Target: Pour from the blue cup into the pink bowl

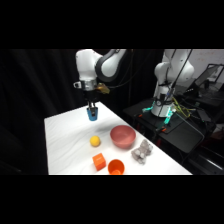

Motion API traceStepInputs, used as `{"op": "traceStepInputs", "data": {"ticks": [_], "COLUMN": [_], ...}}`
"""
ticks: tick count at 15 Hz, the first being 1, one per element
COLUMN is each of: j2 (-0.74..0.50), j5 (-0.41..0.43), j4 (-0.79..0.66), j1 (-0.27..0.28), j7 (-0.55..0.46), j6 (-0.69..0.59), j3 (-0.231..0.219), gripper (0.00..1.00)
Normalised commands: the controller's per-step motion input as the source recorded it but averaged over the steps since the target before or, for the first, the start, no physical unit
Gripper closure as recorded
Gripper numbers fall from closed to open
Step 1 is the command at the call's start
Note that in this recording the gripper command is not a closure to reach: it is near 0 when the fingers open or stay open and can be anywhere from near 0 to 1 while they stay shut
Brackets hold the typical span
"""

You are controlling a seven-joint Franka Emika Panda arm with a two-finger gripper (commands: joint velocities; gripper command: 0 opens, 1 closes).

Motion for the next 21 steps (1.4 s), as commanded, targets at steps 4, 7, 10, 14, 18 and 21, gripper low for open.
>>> {"op": "traceStepInputs", "data": {"ticks": [4, 7, 10, 14, 18, 21], "j2": [0.23, 0.22, 0.18, 0.09, -0.01, -0.08], "j5": [-0.100, -0.034, 0.016, 0.065, 0.101, 0.055], "j4": [0.07, 0.12, 0.13, 0.09, 0.04, 0.00], "j1": [0.026, 0.033, 0.009, -0.032, -0.056, -0.012], "j7": [0.35, 0.23, 0.12, 0.03, -0.01, 0.03], "j6": [0.23, 0.11, 0.04, 0.00, -0.03, -0.06], "j3": [-0.052, -0.021, -0.006, 0.010, 0.014, -0.015], "gripper": [0.09, 0.09, 0.08, 0.09, 0.00, 0.00]}}
